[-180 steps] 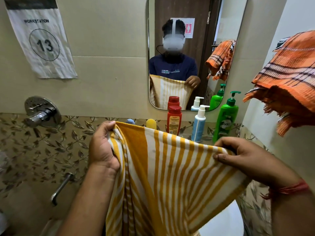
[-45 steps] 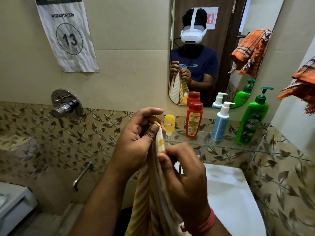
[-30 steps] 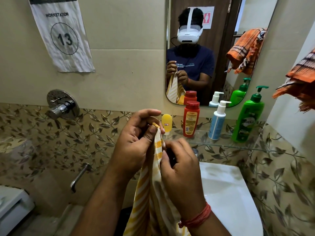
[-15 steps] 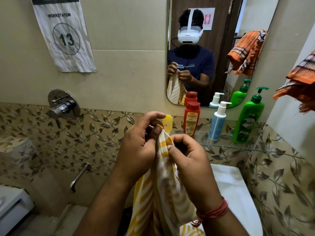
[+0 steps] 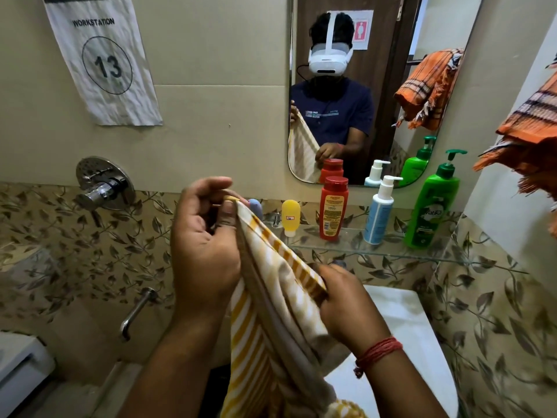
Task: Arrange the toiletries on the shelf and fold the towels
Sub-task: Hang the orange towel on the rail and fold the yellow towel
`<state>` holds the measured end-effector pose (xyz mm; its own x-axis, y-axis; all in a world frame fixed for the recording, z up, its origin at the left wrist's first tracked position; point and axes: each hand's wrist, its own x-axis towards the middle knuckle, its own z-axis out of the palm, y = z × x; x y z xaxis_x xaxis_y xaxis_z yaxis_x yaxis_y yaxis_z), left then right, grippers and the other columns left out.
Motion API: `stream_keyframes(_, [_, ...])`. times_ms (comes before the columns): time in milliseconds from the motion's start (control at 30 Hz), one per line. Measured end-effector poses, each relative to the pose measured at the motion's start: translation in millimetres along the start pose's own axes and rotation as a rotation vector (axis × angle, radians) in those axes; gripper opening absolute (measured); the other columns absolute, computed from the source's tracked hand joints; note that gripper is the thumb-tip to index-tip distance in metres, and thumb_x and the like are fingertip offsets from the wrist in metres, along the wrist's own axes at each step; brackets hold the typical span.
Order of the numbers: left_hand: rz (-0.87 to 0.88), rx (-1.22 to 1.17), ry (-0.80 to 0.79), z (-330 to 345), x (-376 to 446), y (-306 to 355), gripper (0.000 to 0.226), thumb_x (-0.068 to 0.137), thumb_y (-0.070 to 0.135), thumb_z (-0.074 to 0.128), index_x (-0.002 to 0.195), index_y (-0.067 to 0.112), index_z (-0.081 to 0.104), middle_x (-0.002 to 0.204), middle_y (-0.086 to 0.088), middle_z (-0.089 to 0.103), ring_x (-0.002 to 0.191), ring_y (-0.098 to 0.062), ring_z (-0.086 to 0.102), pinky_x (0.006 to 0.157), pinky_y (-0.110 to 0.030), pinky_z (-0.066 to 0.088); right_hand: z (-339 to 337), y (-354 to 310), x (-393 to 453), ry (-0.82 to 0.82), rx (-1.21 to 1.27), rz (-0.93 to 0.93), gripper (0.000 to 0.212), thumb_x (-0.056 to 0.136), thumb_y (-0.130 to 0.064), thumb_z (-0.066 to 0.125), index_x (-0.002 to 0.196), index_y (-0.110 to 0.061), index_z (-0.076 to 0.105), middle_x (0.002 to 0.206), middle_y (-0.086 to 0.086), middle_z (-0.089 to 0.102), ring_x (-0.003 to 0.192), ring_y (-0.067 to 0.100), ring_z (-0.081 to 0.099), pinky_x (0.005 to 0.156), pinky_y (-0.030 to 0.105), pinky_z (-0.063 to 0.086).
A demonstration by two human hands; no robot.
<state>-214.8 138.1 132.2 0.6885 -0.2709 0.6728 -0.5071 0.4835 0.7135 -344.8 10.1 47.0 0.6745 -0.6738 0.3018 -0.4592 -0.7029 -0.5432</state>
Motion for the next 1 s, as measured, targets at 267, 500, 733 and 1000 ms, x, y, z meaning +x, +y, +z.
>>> stream_keyframes(267, [-0.033, -0.067, 0.399, -22.5, 29.7, -18.5, 0.029, 0.098, -0.004, 0.047, 0.101, 0.024, 0.055, 0.096, -0.004, 0.065, 0.086, -0.008, 0.064, 0.084, -0.021, 0.05, 1.2, 56.6, 2.6, -0.235, -0.145, 0.307, 0.029, 0.077, 0.003, 0.047, 0.071, -0.025, 0.047, 0.08, -0.001, 0.057, 0.077, 0.021, 0.056, 0.059, 0.029, 0.041])
stream_keyframes(500, [-0.044, -0.052, 0.397, -20.5, 28.0, -23.7, 0.032, 0.098, -0.005, 0.047, 0.099, 0.026, 0.055, 0.09, 0.009, 0.065, 0.081, 0.002, 0.063, 0.079, -0.015, 0.048, 16.2, 64.3, -2.8, -0.159, 0.078, 0.348, 0.037, 0.078, 0.01, 0.044, 0.069, -0.024, 0.054, 0.072, -0.002, 0.059, 0.069, 0.015, 0.055, 0.057, 0.026, 0.041])
stream_keyframes(733, [-0.025, -0.093, 0.288, -10.2, 25.1, -12.6, 0.028, 0.099, -0.004, 0.047, 0.102, 0.023, 0.055, 0.092, 0.001, 0.069, 0.085, -0.005, 0.064, 0.081, -0.022, 0.049, 20.0, 32.8, -3.3, -0.05, 0.171, 0.14, 0.035, 0.082, 0.009, 0.045, 0.085, -0.023, 0.058, 0.086, -0.007, 0.061, 0.078, 0.01, 0.056, 0.061, 0.019, 0.042])
stream_keyframes(1000, [-0.015, -0.148, 0.32, -18.4, 36.5, 0.8, 0.026, 0.098, -0.005, 0.045, 0.102, 0.018, 0.054, 0.091, -0.007, 0.066, 0.083, -0.009, 0.063, 0.08, -0.023, 0.05, 28.9, 29.8, -15.4, -0.092, 0.591, 0.029, 0.039, 0.076, 0.009, 0.045, 0.059, -0.024, 0.059, 0.084, -0.006, 0.052, 0.088, 0.016, 0.054, 0.079, 0.022, 0.044])
